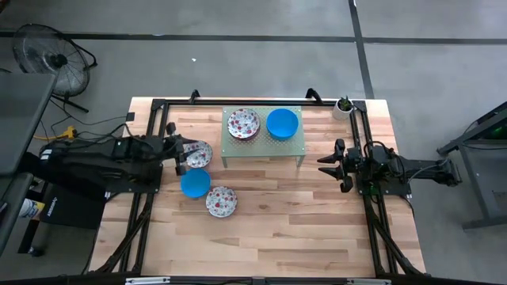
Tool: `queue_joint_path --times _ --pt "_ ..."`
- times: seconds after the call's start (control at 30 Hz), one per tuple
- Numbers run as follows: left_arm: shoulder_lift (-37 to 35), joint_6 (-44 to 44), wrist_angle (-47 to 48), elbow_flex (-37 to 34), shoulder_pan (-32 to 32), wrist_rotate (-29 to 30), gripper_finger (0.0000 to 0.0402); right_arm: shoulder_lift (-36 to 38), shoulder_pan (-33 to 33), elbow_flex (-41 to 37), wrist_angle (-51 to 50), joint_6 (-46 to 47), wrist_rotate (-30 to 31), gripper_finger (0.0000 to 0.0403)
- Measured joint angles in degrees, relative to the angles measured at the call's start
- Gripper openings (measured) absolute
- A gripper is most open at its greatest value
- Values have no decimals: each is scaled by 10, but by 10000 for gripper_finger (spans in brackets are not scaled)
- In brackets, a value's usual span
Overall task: Pick & Place Mini bowls
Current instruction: Stack the red patterned bowl on the stacked red patterned bowl on the shelf
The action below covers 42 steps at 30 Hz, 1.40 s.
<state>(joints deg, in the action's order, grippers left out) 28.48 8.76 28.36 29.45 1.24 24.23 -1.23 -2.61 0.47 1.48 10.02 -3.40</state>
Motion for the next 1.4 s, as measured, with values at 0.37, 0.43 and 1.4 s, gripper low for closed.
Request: queue_joint_path --times 0.37,0.43,1.4 --pt "197 -28 113 110 228 -217 125 0 0 0 0 0 0 134" --pt "222 -28 136 123 265 -239 125 0 0 0 0 0 0 134" --pt "394 -37 276 168 400 -275 227 0 0 0 1 0 0 134"
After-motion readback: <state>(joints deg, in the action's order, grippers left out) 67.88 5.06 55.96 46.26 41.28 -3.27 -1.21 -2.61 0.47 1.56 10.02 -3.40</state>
